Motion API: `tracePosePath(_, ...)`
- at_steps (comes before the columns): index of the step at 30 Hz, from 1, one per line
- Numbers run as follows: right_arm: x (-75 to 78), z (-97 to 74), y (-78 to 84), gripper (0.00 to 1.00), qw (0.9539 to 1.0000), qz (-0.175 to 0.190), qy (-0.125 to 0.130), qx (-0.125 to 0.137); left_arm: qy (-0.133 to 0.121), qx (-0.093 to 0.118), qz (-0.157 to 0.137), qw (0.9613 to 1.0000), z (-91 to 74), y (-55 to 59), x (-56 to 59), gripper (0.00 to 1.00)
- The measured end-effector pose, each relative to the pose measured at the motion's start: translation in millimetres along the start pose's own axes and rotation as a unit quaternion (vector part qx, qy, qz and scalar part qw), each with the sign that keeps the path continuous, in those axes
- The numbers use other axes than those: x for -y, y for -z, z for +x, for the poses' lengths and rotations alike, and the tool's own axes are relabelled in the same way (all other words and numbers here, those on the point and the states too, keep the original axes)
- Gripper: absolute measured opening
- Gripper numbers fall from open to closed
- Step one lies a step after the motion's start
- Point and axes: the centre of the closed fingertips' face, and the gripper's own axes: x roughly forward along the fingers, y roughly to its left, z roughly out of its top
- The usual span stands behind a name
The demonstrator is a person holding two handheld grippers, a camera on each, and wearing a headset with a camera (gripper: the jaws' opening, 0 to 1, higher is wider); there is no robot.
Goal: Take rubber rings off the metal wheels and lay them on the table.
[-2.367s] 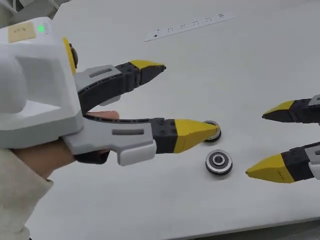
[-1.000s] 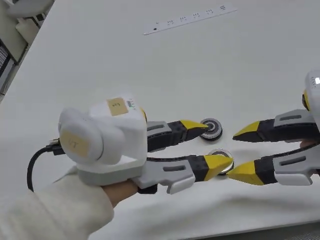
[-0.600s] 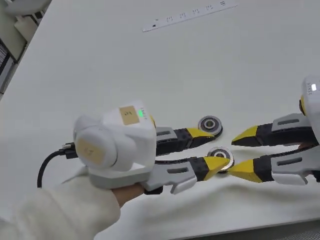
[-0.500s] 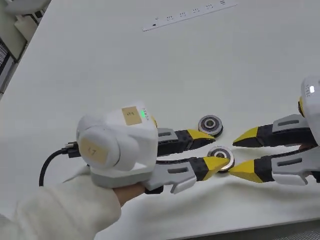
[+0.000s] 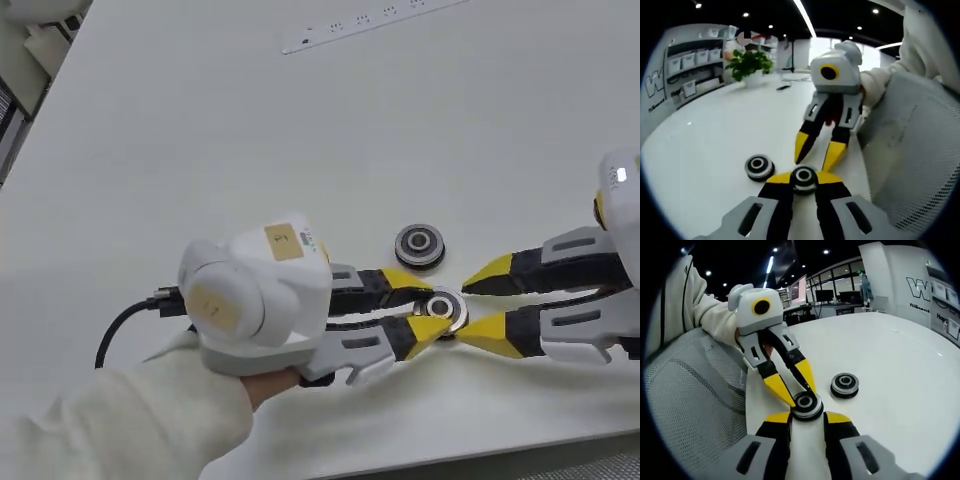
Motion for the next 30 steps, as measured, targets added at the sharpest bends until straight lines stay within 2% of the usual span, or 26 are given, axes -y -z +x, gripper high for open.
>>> tracePosePath(4, -0.1, 0.4, -0.4, 0.21, 1.0000, 0.000, 0.000, 0.000, 0.001, 0.001, 0.029, 0.9996, 1.3, 0.2, 0.5, 0.16)
tracePosePath(6, -0.2, 0.5, -0.3, 0.21, 1.0000, -0.001, 0.000, 0.000, 0.003, 0.003, 0.034, 0.9994, 1.7, -0.4, 1.4, 0.15)
tracePosePath(15, -1.1, 1.8, 1.7, 0.18, 0.9999, -0.014, 0.001, -0.007, 0.004, 0.015, 0.028, 0.9995, 0.8, -1.2, 1.7, 0.14)
tracePosePath(30, -1.7, 0.8, 5.4, 0.13, 0.9993, -0.029, 0.004, -0.021, 0.002, 0.015, 0.028, 0.9995, 0.8, -1.6, 3.8, 0.14)
